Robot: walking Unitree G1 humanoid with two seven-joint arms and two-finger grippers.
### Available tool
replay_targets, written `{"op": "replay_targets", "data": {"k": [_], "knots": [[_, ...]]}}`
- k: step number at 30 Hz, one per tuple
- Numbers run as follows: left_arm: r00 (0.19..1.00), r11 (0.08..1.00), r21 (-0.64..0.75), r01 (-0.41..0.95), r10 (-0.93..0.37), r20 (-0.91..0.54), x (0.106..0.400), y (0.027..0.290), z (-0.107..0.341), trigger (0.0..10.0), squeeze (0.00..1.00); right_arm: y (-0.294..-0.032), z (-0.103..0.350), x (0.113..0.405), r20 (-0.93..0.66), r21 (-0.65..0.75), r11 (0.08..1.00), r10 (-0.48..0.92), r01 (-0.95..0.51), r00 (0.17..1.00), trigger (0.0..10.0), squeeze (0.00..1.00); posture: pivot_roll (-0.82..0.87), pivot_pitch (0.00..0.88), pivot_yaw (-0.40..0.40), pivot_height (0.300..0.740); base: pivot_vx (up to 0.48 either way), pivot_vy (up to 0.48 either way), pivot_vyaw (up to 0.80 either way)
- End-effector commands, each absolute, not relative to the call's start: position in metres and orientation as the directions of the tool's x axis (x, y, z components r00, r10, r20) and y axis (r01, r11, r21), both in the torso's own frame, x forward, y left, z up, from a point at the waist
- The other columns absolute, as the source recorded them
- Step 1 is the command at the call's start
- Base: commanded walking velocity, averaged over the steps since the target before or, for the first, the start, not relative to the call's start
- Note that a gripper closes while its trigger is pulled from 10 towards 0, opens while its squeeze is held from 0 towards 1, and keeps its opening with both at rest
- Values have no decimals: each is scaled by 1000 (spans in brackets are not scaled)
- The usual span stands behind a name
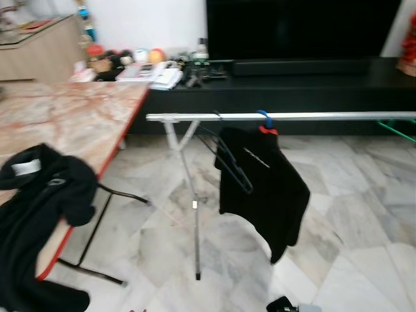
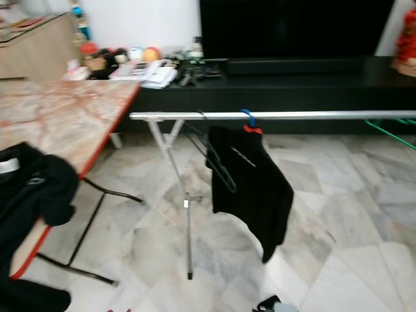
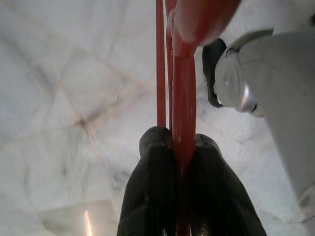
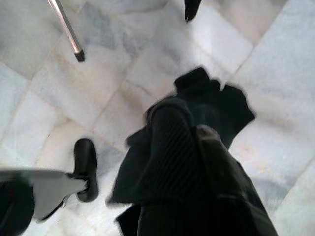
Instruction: Hang hanger
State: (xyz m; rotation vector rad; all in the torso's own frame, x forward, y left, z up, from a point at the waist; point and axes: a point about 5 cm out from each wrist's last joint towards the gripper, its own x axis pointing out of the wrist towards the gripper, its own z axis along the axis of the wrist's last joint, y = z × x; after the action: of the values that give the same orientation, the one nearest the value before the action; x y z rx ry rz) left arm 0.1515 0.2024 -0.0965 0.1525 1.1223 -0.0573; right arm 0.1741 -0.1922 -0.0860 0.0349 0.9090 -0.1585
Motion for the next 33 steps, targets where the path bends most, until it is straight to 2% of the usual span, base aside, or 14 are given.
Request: {"op": "replay_targets", "data": {"k": [1,33], "knots": [[407,987,94,128,34,-913,145,204,-99,10000,0,-194,-87,171,-788,-44,987,-131,157,601,10000,0,43,28,29,740,-274,0,0],[407,988,93,126,34,-913,145,205,-99,10000,0,-194,-86,173,-782,-49,989,-127,143,610,10000,0,48,29,29,740,-278,0,0]]}}
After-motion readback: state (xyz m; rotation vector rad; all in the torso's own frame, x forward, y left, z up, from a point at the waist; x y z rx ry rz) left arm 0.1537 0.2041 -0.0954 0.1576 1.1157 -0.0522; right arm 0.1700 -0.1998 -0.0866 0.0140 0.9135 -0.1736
